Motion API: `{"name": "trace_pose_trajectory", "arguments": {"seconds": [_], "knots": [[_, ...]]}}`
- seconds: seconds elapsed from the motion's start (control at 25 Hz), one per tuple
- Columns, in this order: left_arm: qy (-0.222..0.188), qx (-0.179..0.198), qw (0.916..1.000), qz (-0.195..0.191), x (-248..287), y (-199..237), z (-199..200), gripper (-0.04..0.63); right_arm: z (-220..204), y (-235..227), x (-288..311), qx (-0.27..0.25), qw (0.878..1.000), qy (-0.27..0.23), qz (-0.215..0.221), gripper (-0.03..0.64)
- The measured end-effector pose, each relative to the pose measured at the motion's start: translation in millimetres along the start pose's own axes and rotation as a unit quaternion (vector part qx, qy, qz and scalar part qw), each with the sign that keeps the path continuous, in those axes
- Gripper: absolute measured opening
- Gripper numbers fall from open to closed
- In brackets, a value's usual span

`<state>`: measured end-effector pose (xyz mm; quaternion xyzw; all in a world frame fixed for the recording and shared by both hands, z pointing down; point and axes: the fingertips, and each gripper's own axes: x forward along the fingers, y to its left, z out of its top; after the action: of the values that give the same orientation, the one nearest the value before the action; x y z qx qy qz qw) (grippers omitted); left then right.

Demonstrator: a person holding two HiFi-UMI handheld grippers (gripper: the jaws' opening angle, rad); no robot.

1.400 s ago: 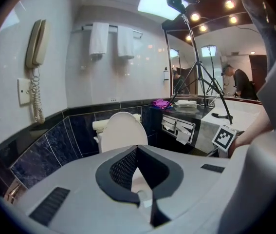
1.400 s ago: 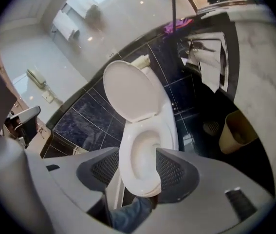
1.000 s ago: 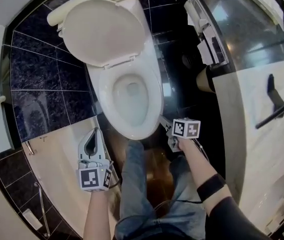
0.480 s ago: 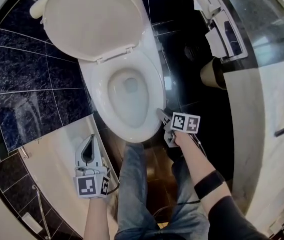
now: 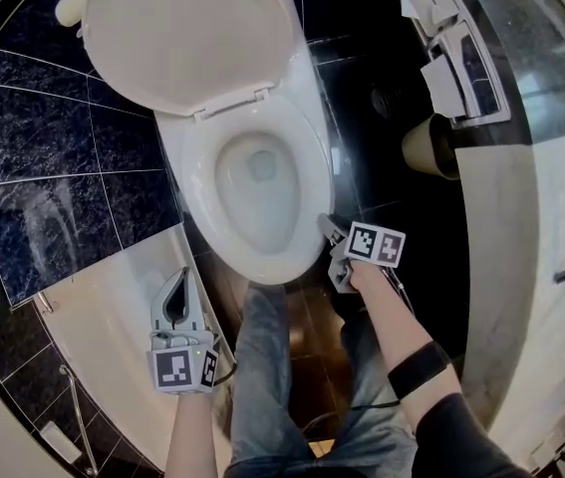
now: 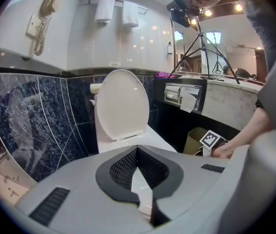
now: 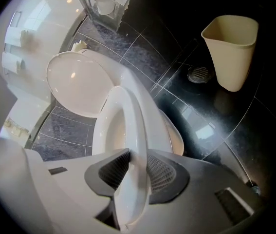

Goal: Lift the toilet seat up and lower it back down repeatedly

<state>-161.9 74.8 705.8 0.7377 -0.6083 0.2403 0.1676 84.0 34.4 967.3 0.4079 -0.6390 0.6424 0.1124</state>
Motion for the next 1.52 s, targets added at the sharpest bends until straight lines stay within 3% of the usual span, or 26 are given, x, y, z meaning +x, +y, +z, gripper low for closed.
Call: {"name": "trace_pose_trajectory", "arguments": {"seconds": [0.64, 0.88, 1.16, 1.36, 1.52], "knots": [[0.023, -0.008, 0.9996, -0.012, -3.0, -18.3, -26.3, -0.002, 9.5, 24.3, -22.7, 0.025, 0.999, 0.016, 0.013, 0.117], [0.076, -0.017, 0.9967, -0.022, -15.6, -34.9, -74.0, -0.002, 19.8, 54.4, -48.3, 0.038, 0.999, 0.028, 0.017, 0.112], [0.146, -0.055, 0.9869, -0.041, -22.8, -65.3, -133.6, -0.003, 38.9, 93.7, -74.4, 0.041, 0.998, 0.031, 0.023, 0.11], [0.14, -0.066, 0.9858, -0.066, -12.9, -82.8, -123.8, -0.003, 55.2, 126.0, -87.2, 0.042, 0.998, 0.02, 0.045, 0.114], [0.098, -0.082, 0.9895, -0.068, 0.6, -82.6, -82.8, -0.003, 66.4, 143.9, -93.7, 0.031, 0.998, 0.019, 0.052, 0.115]]}}
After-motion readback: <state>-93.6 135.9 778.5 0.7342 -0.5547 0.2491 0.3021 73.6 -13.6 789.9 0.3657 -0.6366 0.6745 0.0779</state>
